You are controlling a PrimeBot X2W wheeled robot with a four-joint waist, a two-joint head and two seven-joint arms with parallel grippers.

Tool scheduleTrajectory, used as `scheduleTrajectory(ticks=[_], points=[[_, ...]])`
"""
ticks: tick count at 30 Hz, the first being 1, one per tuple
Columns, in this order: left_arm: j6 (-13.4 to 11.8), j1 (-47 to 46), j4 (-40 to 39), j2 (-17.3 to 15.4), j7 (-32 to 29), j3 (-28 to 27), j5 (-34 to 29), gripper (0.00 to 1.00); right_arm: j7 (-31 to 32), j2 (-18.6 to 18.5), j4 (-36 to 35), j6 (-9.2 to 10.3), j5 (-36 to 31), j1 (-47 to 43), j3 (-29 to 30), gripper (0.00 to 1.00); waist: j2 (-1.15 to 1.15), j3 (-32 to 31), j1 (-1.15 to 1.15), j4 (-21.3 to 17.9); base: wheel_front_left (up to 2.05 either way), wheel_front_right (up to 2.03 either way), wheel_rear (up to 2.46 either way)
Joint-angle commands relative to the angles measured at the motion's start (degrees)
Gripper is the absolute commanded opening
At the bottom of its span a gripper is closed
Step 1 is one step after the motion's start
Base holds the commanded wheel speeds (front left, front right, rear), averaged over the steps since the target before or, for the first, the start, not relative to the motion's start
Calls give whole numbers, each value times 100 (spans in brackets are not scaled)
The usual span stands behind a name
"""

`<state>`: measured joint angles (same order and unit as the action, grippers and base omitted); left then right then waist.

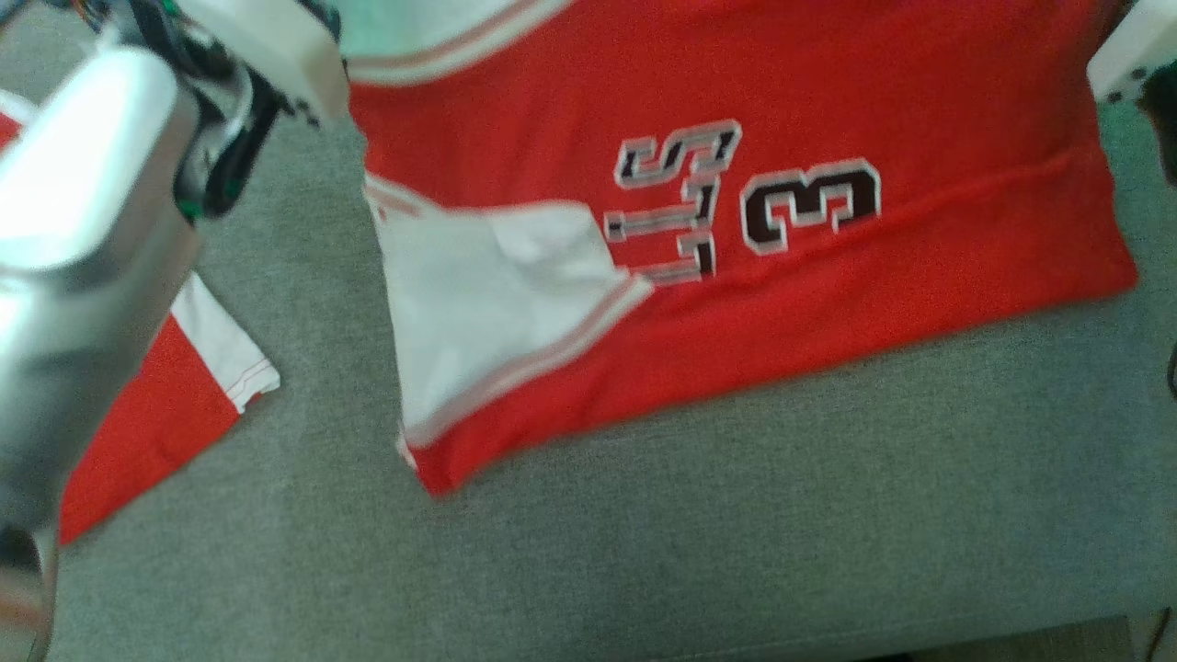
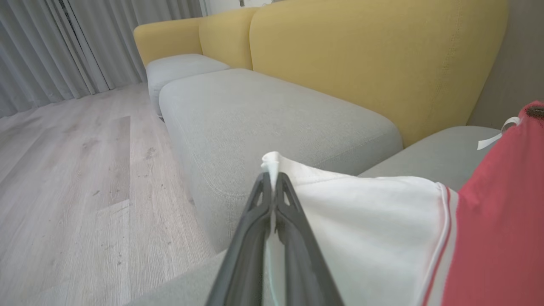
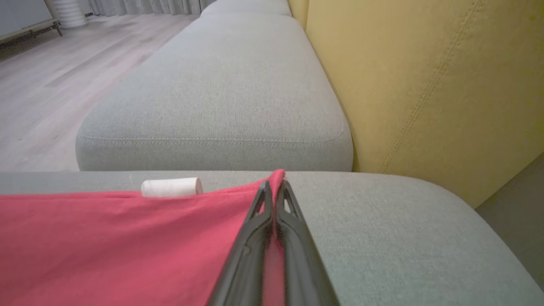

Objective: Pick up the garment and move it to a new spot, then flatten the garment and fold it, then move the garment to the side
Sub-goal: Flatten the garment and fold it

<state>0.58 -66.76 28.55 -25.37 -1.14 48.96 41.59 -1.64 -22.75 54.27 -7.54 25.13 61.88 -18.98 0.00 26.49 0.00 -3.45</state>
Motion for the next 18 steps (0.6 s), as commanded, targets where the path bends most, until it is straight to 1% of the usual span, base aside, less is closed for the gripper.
scheduleTrajectory(ticks=[1,6,10,14,18], points=[[27,-454,47,-109,136,-307,-71,0,-173,-51,-120,5,61,231,-39,0,0,42,0,-13,0,0,0],[98,-774,595,148,491,-330,-146,0,-531,-27,43,5,103,433,-103,0,0,46,0,9,0,0,0],[257,-781,895,297,610,-230,-148,0,-650,-10,189,5,203,379,-268,0,0,-50,0,44,0,0,0],[355,-660,1018,301,666,-135,-148,0,-678,-38,248,5,351,230,-415,0,0,-182,0,76,0,0,0],[454,-404,981,226,650,-21,-92,0,-551,-132,190,5,653,-80,-702,0,0,-400,0,130,0,0,0]])
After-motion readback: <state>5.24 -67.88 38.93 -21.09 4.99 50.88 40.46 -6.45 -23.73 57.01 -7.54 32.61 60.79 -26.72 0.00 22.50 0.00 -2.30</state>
